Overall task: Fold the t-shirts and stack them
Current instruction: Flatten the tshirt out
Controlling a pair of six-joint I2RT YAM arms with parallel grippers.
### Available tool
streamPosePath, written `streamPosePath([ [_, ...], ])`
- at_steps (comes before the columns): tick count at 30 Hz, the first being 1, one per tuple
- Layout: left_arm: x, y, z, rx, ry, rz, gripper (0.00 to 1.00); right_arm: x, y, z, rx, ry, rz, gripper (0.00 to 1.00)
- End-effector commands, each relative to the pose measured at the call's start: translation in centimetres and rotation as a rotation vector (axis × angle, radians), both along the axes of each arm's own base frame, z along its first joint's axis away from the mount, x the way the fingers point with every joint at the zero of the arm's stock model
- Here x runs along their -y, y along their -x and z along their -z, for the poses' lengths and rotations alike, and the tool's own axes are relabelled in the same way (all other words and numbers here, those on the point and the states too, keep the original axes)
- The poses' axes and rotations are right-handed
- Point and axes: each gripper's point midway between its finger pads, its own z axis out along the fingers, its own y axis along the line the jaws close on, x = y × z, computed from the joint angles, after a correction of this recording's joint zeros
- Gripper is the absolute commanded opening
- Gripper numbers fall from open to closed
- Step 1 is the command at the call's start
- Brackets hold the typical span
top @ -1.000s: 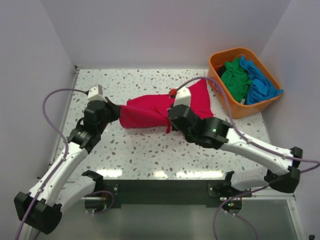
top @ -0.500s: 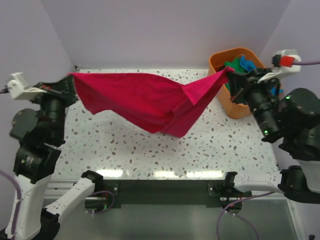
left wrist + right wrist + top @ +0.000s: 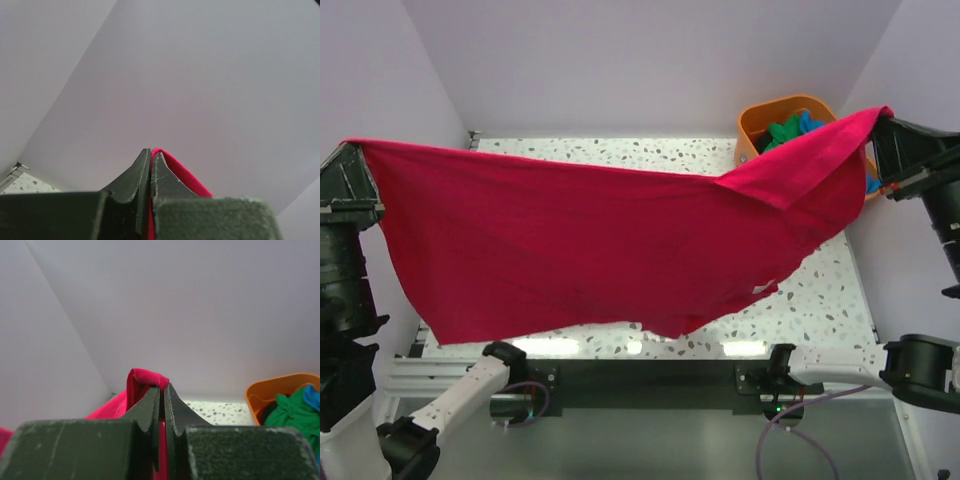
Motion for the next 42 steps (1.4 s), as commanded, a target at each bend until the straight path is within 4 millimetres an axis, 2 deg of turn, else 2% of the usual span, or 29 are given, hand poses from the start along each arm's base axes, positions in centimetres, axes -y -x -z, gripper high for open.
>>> streamPosePath([
  [1, 0.3, -4.4, 2.5, -0.128, -0.026, -0.085, 0.00, -1.2, -3.1, 0.9, -0.036, 0.111, 0.203, 0.00],
  [4, -0.1, -7.9, 5.7, -0.241, -0.007, -0.190, 0.00, -2.4, -5.5, 2.1, -0.071, 0.209, 0.397, 0.00],
  [6, -0.3, -10.6, 8.3, -0.324, 0.006, -0.282, 0.00, -5.6, -7.6, 3.5, -0.079, 0.295, 0.456, 0.00],
  [8, -0.2, -13.3, 11.7, -0.419, -0.003, -0.355, 0.00, -6.4, -11.5, 4.9, -0.098, 0.320, 0.478, 0.00],
  [9, 0.2, -15.7, 14.4, -0.492, -0.020, -0.402, 0.00, -5.2, -16.3, 8.3, -0.213, 0.419, 0.547, 0.00],
  [11, -1.4, -18.7, 17.4, -0.567, -0.024, -0.453, 0.00, -7.9, -21.4, 11.6, -0.262, 0.394, 0.462, 0.00],
  [12, -1.0, -22.4, 20.3, -0.623, -0.021, -0.391, 0.00, -10.0, -25.2, 15.2, -0.303, 0.444, 0.457, 0.00],
  [13, -3.2, -23.7, 22.9, -0.675, -0.009, -0.451, 0.00, -10.6, -27.8, 17.6, -0.333, 0.471, 0.450, 0.00],
  [15, -3.4, -28.6, 27.0, -0.736, -0.068, -0.448, 0.00, -12.7, -31.5, 19.7, -0.350, 0.459, 0.367, 0.00],
  [16, -3.5, -30.3, 28.7, -0.763, -0.093, -0.443, 0.00, -13.4, -35.7, 25.3, -0.438, 0.509, 0.367, 0.00],
  [18, -3.1, -34.8, 32.7, -0.828, -0.148, -0.434, 0.00, -13.9, -39.3, 26.5, -0.451, 0.458, 0.356, 0.00],
  [19, -3.3, -36.1, 34.1, -0.855, -0.158, -0.444, 0.00, -14.9, -42.1, 31.4, -0.507, 0.499, 0.338, 0.00],
  [20, -3.5, -37.3, 35.2, -0.879, -0.165, -0.451, 0.13, -15.4, -43.5, 33.0, -0.513, 0.500, 0.322, 0.00],
  [21, -4.3, -39.3, 37.4, -0.934, -0.168, -0.475, 0.35, -15.7, -44.9, 32.1, -0.465, 0.457, 0.307, 0.00],
  [22, -4.3, -40.2, 38.3, -0.965, -0.165, -0.467, 0.86, -16.4, -46.4, 34.9, -0.478, 0.471, 0.283, 0.04],
  [23, -4.5, -40.8, 41.9, -1.070, -0.164, -0.463, 1.00, -16.5, -47.0, 34.8, -0.462, 0.445, 0.280, 0.32],
  [24, -4.8, -41.9, 40.0, -1.038, -0.146, -0.467, 1.00, -16.6, -47.6, 34.9, -0.452, 0.424, 0.259, 0.46],
  [25, -4.8, -42.1, 40.1, -1.054, -0.143, -0.467, 1.00, -16.7, -47.4, 34.2, -0.440, 0.417, 0.247, 0.62],
  [26, -4.9, -41.9, 40.2, -1.072, -0.148, -0.470, 1.00, -16.8, -47.0, 35.3, -0.466, 0.434, 0.235, 0.98],
  [28, -4.9, -41.1, 40.0, -1.072, -0.146, -0.469, 1.00, -17.5, -46.0, 34.3, -0.441, 0.428, 0.173, 0.99],
  [29, -4.8, -40.5, 38.1, -1.021, -0.130, -0.465, 1.00, -17.1, -44.6, 33.8, -0.447, 0.427, 0.157, 0.99],
  [30, -4.6, -39.5, 39.7, -1.054, -0.139, -0.445, 1.00, -17.0, -43.8, 34.0, -0.466, 0.417, 0.146, 0.98],
  [32, -3.8, -38.2, 38.3, -1.014, -0.128, -0.388, 1.00, -16.0, -41.0, 34.5, -0.535, 0.424, 0.134, 0.99],
  [33, -3.6, -37.0, 40.1, -1.055, -0.134, -0.368, 1.00, -15.7, -40.0, 35.1, -0.577, 0.400, 0.139, 0.99],
  [34, -3.3, -36.1, 39.3, -1.037, -0.124, -0.352, 1.00, -15.3, -38.7, 35.4, -0.612, 0.389, 0.132, 0.99],
  [37, -2.7, -33.1, 42.8, -1.130, -0.121, -0.305, 1.00, -14.3, -33.8, 39.0, -0.758, 0.345, 0.102, 0.99],
  [38, -2.1, -31.7, 44.2, -1.166, -0.110, -0.267, 1.00, -14.1, -31.6, 43.4, -0.851, 0.371, 0.071, 0.99],
  [39, -1.7, -31.2, 44.9, -1.179, -0.109, -0.238, 1.00, -14.6, -30.5, 42.1, -0.808, 0.326, 0.053, 0.99],
  [42, 0.0, -29.4, 47.4, -1.226, -0.104, -0.127, 1.00, -14.9, -27.5, 46.5, -0.898, 0.332, 0.014, 0.99],
])
